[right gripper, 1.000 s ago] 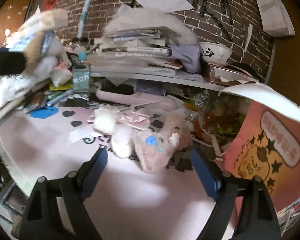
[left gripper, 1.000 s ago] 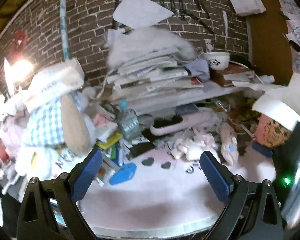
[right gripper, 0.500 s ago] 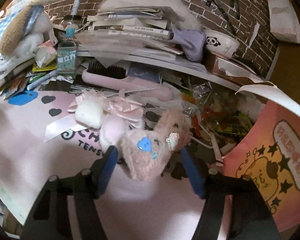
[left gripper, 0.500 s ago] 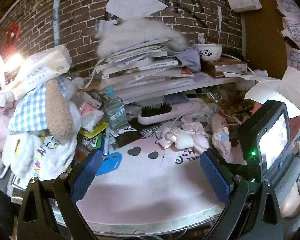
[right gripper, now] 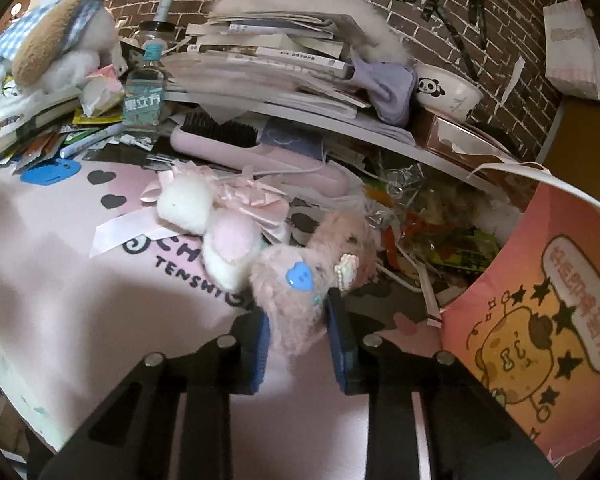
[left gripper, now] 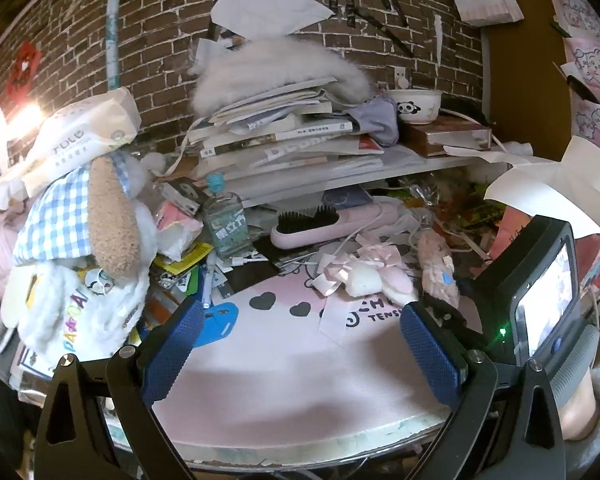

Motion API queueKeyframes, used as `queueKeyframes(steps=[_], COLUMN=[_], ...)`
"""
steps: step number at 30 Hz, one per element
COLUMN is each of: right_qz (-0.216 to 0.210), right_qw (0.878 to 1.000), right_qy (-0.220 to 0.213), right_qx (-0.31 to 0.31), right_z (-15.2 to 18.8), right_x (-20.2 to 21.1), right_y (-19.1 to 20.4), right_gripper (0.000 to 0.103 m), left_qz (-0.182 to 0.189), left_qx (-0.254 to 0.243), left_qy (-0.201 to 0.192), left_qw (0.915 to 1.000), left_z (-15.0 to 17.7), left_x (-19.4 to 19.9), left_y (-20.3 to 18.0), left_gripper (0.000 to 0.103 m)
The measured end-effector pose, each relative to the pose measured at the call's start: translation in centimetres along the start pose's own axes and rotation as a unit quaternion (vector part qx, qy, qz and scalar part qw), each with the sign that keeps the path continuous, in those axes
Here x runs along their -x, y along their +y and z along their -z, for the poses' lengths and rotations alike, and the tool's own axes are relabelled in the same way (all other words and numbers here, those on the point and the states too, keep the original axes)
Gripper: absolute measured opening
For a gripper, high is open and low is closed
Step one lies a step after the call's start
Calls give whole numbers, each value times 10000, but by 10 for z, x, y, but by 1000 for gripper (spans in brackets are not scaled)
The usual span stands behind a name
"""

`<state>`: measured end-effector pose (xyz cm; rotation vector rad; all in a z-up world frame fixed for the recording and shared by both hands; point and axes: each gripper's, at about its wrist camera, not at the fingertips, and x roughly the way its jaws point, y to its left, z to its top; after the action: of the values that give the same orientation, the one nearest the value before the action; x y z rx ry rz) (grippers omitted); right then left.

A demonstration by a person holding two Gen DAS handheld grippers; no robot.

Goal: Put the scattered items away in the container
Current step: 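Reach the right gripper to the pink bear plush and close on it, then lift the pink bear plush off the desk with the right gripper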

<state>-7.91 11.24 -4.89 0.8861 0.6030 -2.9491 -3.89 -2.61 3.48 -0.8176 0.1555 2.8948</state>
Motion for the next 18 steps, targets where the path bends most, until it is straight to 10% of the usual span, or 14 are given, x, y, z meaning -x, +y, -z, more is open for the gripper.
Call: queueKeyframes(steps=[13,18], right_qz=[-30,129], right_qw=[9974,9970], right_qy=[-506,-555], right_qx=[521,525], right_z=[29,34], right_x=[46,45], right_y=[13,14], right_gripper=[18,35], left_qz=[58,71], left_qx=[52,96], left_qy=[48,64], left_qw=[10000,9999], left_z=[2,2], left_x=[-2,-2], left_y=[-4,-4], left_gripper=[98,98])
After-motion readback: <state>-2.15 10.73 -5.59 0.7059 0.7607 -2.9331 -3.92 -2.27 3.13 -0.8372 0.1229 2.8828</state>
